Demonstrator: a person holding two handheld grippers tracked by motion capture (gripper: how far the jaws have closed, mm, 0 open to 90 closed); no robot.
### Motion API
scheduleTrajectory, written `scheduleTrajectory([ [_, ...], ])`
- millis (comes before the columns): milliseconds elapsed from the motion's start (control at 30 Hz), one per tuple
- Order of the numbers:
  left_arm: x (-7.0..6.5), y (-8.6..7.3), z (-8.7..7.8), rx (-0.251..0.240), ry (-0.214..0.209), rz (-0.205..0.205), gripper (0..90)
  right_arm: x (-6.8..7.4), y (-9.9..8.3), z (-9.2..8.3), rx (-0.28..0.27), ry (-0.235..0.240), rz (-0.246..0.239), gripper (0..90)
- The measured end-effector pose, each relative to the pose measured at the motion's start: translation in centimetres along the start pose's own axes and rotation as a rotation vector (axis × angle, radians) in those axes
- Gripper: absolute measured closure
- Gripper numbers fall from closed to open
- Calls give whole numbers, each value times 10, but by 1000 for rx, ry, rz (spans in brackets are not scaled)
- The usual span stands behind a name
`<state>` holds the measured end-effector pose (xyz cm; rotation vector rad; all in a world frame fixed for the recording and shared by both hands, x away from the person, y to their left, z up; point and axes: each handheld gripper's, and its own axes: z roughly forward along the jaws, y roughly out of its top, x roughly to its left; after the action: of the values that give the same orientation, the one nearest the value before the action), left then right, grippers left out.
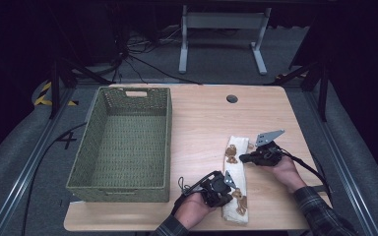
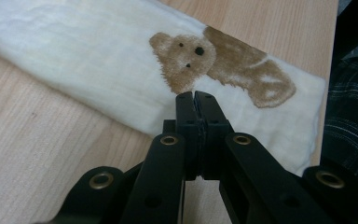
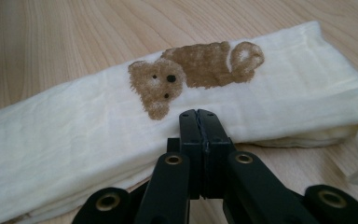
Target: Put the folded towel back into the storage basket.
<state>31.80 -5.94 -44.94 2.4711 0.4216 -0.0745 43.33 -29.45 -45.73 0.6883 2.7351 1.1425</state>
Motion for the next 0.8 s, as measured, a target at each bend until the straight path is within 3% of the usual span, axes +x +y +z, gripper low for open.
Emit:
scheduleTrajectory([
  [300, -6, 2, 2, 7, -27, 22, 889, 0, 12, 12, 0, 26, -29, 898],
  [533, 7, -2, -10, -27, 4, -13, 877, 10, 14, -4, -24, 21, -41, 892],
  [800, 26, -10, -21, -66, 69, -61, 718, 39, 10, -24, -34, 73, -76, 704],
])
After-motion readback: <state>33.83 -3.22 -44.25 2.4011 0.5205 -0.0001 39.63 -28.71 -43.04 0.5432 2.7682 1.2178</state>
